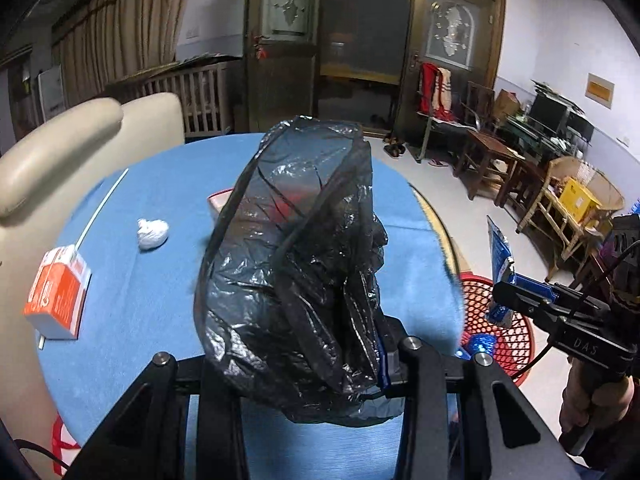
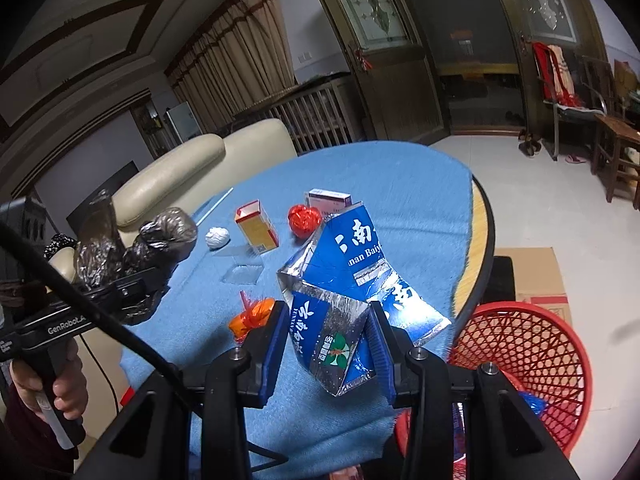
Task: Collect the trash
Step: 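Lift the black bag off the table with the left gripper while the right gripper holds the carton, then carry the carton and black bag over the red basket and open both grippers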
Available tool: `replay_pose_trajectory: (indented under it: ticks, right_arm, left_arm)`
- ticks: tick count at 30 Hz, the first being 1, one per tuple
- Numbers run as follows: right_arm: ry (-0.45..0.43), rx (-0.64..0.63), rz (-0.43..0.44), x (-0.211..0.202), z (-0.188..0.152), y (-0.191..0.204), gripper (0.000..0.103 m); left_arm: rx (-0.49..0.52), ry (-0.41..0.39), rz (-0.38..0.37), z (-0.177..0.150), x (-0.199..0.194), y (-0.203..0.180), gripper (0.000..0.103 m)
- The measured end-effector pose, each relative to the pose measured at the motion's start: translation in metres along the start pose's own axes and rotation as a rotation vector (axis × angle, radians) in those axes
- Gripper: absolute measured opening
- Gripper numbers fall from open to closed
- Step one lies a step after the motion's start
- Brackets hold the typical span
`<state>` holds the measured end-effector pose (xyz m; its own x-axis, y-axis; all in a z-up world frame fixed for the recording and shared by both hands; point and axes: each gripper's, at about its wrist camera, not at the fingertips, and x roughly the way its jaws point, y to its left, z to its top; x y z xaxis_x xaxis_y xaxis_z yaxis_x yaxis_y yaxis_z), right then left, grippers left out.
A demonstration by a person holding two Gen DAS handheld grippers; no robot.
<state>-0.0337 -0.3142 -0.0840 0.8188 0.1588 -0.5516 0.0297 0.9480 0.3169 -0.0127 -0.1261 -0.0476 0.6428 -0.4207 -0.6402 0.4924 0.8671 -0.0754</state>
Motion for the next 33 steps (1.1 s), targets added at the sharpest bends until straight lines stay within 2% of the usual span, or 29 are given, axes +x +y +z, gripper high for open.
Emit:
replay_pose_trajectory:
  ticks: [9,24,33]
  right_arm:
    - [-0.051,-0.001,-0.013,-0.031,-0.002,-0.008,0.042]
    - [-0.081,0.057,-0.038,-0.058,-0.006,-0.033,0.042]
    - [-0.103,0.105,-0.046,-0.071,-0.007,-0.048,0.042]
  left_arm:
    - [0.058,0.009,-0.025,0.008,0.0,-0.029,0.04]
    - [0.165,0.02,-0.067,0.006,-0.004,-0.067,0.04]
    - [0.196,0.029,-0.055,0.013,-0.001,-0.08,0.04]
